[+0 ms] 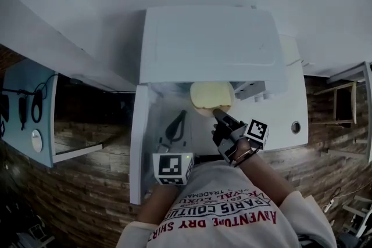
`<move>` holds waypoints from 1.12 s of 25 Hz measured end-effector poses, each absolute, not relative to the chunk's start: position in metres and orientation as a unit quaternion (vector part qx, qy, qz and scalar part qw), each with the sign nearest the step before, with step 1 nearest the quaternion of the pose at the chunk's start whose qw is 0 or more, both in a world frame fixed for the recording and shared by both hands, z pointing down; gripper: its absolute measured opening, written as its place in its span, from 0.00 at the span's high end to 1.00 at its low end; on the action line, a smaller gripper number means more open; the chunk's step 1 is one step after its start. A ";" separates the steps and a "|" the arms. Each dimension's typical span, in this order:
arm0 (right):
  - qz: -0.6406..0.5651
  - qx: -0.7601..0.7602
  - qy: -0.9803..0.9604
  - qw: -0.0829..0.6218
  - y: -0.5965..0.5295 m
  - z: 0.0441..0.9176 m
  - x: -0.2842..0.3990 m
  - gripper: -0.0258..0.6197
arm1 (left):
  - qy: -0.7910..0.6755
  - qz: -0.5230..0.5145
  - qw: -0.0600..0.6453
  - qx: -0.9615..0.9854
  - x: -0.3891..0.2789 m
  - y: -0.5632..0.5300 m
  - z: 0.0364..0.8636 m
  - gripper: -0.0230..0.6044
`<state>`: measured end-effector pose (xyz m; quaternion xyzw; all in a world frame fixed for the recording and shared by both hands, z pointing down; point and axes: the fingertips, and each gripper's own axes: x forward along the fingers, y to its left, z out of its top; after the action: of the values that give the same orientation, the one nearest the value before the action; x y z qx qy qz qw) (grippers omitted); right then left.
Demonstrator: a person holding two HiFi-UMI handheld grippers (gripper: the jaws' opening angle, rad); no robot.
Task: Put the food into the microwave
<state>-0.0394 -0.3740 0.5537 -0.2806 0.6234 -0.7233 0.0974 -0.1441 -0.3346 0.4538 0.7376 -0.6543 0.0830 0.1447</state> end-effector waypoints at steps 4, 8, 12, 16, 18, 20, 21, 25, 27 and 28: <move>-0.736 -0.266 0.614 0.106 -0.386 0.565 -0.054 0.92 | -0.670 0.087 0.156 0.721 -0.153 -0.340 0.461 0.95; -0.745 -0.265 0.599 0.129 -0.400 0.572 -0.062 0.92 | -0.683 0.090 0.159 0.707 -0.162 -0.342 0.464 0.95; -0.743 -0.269 0.594 0.150 -0.418 0.581 -0.069 0.92 | -0.692 0.094 0.160 0.698 -0.171 -0.344 0.469 0.95; -0.738 -0.270 0.595 0.168 -0.433 0.586 -0.079 0.92 | -0.696 0.096 0.169 0.692 -0.175 -0.343 0.475 0.95; -0.733 -0.275 0.596 0.177 -0.441 0.589 -0.083 0.92 | -0.696 0.098 0.173 0.690 -0.175 -0.343 0.478 0.95; -0.729 -0.281 0.597 0.183 -0.447 0.592 -0.085 0.92 | -0.696 0.100 0.175 0.690 -0.175 -0.344 0.480 0.95; -0.729 -0.283 0.596 0.184 -0.450 0.594 -0.087 0.92 | -0.695 0.101 0.175 0.690 -0.176 -0.345 0.481 0.95; -0.730 -0.289 0.591 0.182 -0.457 0.601 -0.092 0.92 | -0.693 0.106 0.171 0.692 -0.179 -0.347 0.484 0.95; -0.732 -0.289 0.590 0.182 -0.458 0.603 -0.095 0.92 | -0.689 0.111 0.166 0.697 -0.179 -0.349 0.483 0.95; -0.732 -0.288 0.591 0.181 -0.458 0.603 -0.096 0.92 | -0.687 0.112 0.164 0.698 -0.179 -0.350 0.482 0.95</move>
<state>-0.0964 -0.4581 0.6027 -0.2876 0.5911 -0.7315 0.1809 -0.1790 -0.3500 0.4817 0.6985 -0.6875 0.1123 0.1640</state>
